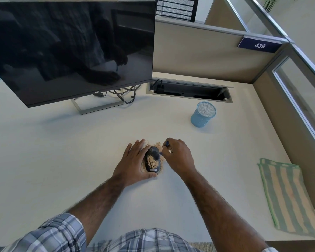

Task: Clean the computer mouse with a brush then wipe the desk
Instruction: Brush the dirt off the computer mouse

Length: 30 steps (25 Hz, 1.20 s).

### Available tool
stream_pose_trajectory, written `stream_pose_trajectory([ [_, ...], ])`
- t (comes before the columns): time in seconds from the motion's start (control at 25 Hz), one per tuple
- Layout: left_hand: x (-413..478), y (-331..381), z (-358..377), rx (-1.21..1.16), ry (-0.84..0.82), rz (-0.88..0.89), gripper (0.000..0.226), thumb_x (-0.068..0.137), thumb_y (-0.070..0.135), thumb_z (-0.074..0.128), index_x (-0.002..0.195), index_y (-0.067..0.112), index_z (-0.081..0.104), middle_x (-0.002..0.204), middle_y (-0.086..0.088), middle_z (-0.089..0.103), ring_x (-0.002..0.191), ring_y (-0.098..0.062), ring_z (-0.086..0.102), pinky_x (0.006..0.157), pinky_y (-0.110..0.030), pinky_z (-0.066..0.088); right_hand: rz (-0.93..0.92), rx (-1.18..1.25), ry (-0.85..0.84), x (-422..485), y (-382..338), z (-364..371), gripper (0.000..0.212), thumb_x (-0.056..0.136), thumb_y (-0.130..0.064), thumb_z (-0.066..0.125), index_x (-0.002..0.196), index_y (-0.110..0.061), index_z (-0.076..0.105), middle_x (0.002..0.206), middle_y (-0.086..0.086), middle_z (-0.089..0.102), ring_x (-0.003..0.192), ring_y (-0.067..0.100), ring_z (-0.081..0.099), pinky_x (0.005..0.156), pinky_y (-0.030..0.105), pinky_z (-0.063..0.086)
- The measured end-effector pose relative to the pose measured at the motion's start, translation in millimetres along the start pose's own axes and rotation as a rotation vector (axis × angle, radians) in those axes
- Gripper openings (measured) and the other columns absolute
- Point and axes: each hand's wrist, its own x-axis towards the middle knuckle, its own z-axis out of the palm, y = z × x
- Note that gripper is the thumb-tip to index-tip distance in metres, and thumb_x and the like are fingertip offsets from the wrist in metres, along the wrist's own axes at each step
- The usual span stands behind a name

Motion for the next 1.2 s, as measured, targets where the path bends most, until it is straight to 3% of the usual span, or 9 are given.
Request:
stream_pose_trajectory([
  [0.08,0,0,0,0.003,-0.002,-0.001,0.119,0.070,0.092,0.054,0.161,0.025,0.016,0.173,-0.002,0.000,0.159,-0.020,-0.005,0.129,-0.046,-0.001,-0.003,0.020,-0.010,-1,0,0,0.014,0.095,-0.023,0.056,0.099,-0.020,0.069,0.088,-0.006,0.067,0.087,0.015,0.056,0.070,0.035,0.050],
  [0.48,-1,1,0,0.000,0.006,0.009,0.118,0.070,0.091,0.053,0.161,0.024,0.018,0.173,-0.003,0.003,0.159,-0.021,-0.004,0.129,-0.046,-0.001,0.019,-0.021,-0.017,-4,0,-1,0.012,0.091,-0.022,0.056,0.090,-0.016,0.066,0.079,0.001,0.066,0.076,0.021,0.059,0.066,0.040,0.053],
  [0.64,-1,0,0,0.003,0.004,0.005,0.119,0.070,0.092,0.051,0.161,0.024,0.017,0.173,-0.003,0.002,0.159,-0.020,-0.004,0.129,-0.046,-0.001,-0.067,0.059,-0.022,-10,-6,-2,0.011,0.093,-0.022,0.059,0.096,-0.022,0.069,0.084,-0.006,0.067,0.080,0.012,0.057,0.067,0.032,0.050],
  [1.2,0,2,-1,0.002,-0.013,-0.001,0.120,0.070,0.091,0.052,0.162,0.023,0.016,0.173,-0.002,-0.001,0.159,-0.018,-0.007,0.128,-0.046,-0.003,0.060,0.095,-0.011,-13,-12,6,0.013,0.094,-0.027,0.057,0.094,-0.018,0.066,0.084,-0.002,0.069,0.078,0.018,0.062,0.069,0.041,0.055],
])
